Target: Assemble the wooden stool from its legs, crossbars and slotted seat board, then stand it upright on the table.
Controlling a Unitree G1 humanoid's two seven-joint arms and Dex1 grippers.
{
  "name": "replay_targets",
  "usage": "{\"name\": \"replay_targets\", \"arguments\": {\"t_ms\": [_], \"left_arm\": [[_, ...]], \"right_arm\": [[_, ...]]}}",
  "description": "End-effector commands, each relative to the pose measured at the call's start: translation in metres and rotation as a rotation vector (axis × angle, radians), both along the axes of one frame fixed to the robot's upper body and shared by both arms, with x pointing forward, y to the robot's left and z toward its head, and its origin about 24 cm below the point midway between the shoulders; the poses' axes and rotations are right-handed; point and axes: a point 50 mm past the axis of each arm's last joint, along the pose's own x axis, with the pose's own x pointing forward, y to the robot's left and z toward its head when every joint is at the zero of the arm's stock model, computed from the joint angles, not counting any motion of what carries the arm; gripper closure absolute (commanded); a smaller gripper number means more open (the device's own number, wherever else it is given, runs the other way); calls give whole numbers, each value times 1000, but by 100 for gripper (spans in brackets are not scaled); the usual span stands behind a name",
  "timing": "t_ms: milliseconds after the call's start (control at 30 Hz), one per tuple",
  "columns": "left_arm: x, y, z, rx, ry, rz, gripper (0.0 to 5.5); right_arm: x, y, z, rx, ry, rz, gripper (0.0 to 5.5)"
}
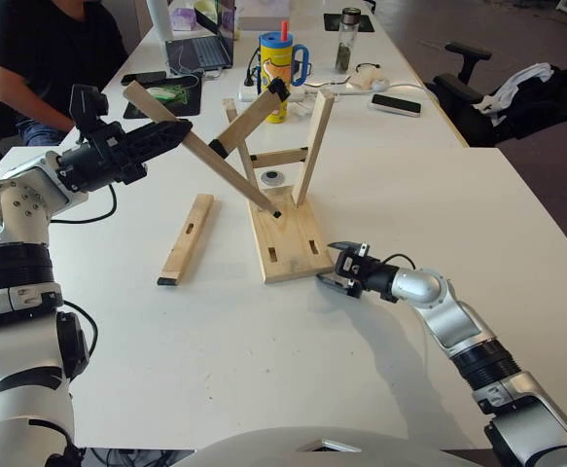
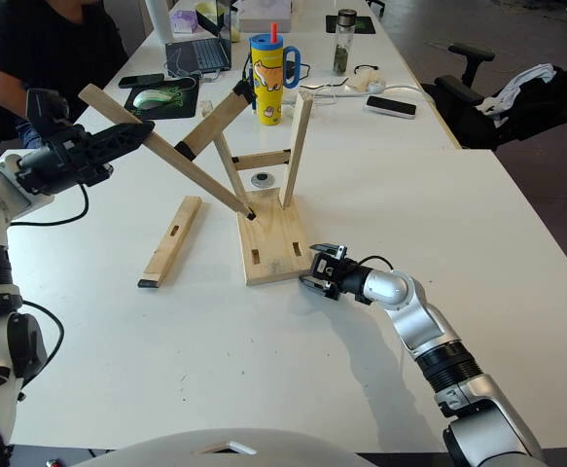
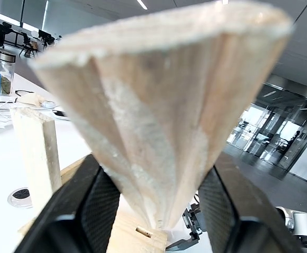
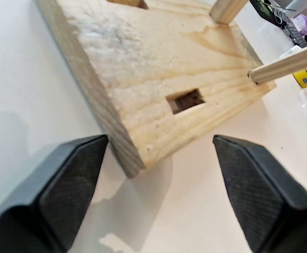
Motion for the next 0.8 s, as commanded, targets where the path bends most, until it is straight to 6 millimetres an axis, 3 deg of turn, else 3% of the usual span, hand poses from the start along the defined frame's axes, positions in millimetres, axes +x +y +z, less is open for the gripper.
{"name": "replay_targets", "arguments": {"t_ms": [33,100,167,233,400,500,567,633,800], "left_arm": [[-4,-12,-8,66,-51,27,347],[-6,-17,-13,101,-61,20,347],[-9,-21,-16,132,-69,9,347],[-9,-23,-18,151,-76,4,347],[-5,-31,-11,220,-125,-34,347],[-2,-35,-9,260,-143,-60,347],[0,-36,-8,273,-152,-72,347],[2,-39,-7,299,-165,-91,347],[3,-45,-16,362,-163,-137,347]], "right_arm": [[-12,8,19,330,195,11,177],[-15,12,35,594,292,-27,177],[-3,7,49,838,280,-167,196],[7,3,49,946,251,-312,224],[13,25,20,912,233,-548,244],[11,38,11,937,248,-578,244],[11,45,10,969,260,-581,272],[11,50,9,930,245,-566,297],[13,59,1,877,237,-582,297]]}}
